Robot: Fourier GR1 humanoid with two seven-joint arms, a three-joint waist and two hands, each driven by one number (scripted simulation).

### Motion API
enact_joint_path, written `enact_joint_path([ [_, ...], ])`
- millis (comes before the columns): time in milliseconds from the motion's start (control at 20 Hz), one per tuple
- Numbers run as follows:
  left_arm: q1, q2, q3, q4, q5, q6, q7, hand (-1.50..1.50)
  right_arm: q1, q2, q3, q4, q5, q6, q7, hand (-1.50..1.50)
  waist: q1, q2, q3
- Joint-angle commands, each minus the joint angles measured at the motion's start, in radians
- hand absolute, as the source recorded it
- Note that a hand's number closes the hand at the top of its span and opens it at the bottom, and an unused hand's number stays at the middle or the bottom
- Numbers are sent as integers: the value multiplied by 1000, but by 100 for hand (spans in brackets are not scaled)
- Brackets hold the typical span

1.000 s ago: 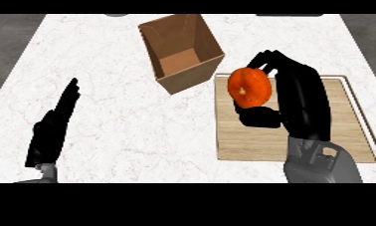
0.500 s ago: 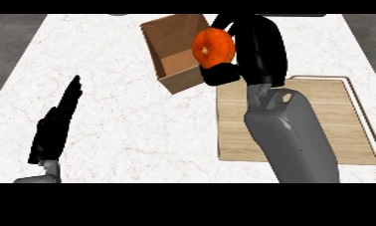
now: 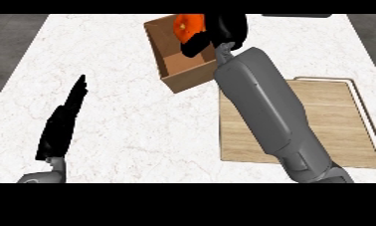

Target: Pick the squash from the tray and place it in the cardboard box

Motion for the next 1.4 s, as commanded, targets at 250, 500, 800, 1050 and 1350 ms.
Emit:
enact_joint_path([
  [250, -3, 6, -8, -63, 14, -33, 65, 0, -150, 1, 6, 466, -113, -166, -96, 150, 25, 6, 1],
  [500, -29, -12, -17, -4, -13, -7, 19, 0, -173, 1, -11, 603, -225, -268, -166, -150, 32, 11, 0],
  [800, -54, -29, -29, 12, -37, 15, 34, 0, -194, 1, -73, 633, -324, -384, -298, -150, 35, 14, 1],
  [1050, -62, -11, -15, 4, -23, -1, 30, 0, -173, 1, -163, 566, -406, -629, -379, -150, 34, 15, 2],
  [1350, 25, 4, 2, -25, 6, -29, 0, 0, -130, 1, -292, 452, -587, -632, -549, -150, 6, 2, 2],
])
